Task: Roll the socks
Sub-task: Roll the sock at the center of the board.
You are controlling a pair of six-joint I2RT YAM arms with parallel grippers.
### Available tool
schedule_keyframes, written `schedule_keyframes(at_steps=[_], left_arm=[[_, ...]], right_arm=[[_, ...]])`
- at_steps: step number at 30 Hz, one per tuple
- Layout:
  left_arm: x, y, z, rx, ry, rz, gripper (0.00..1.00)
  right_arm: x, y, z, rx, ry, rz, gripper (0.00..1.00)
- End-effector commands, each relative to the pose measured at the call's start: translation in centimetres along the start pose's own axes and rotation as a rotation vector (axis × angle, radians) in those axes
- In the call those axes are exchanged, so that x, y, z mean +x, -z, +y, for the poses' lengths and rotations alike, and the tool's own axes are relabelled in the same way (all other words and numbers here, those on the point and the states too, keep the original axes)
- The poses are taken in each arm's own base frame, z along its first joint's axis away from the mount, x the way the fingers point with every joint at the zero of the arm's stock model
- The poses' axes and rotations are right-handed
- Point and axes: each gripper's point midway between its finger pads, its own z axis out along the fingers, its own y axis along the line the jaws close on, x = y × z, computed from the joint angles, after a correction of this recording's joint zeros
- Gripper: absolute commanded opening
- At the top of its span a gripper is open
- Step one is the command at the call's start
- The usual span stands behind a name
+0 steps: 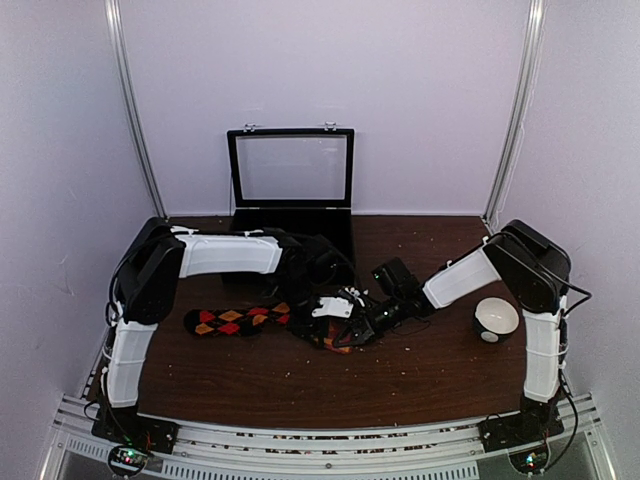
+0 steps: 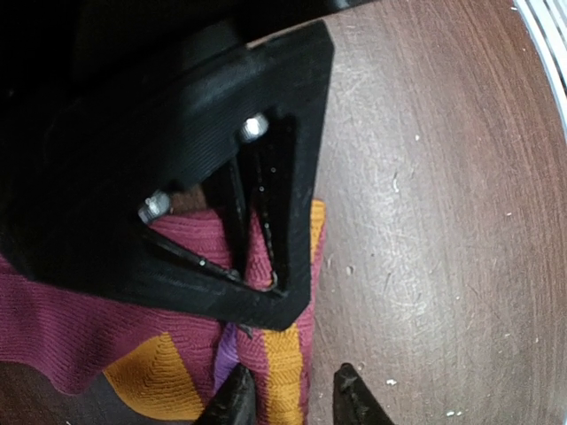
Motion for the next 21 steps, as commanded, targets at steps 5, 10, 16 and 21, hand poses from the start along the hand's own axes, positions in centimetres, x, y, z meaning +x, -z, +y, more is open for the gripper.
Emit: schedule_keyframes(at_steps=[5,10,16,21], left_arm=[[2.2,-3.1,0.5,0.015,0.069,0.112,0.20],[3.0,-3.3,0.1,0.032,0.073,0.144,0.12],[3.2,-3.4,-1.1,0.145,0.122,0.142,0.00],[3.4,-2.8,-1.2,0.254,0.228,0.118,0.00]], right_arm=[[7.5,0.0,-6.1,0.227,-0.259,0.139,0.05],[7.4,0.3,-5.8,0.226,-0.250,0.136,0.10],[5.9,1.5,-5.1,0.267,-0.172,0.067,0.30],[4.9,3.9,-4.1,0.353,-0.020,-0.056,0.40]])
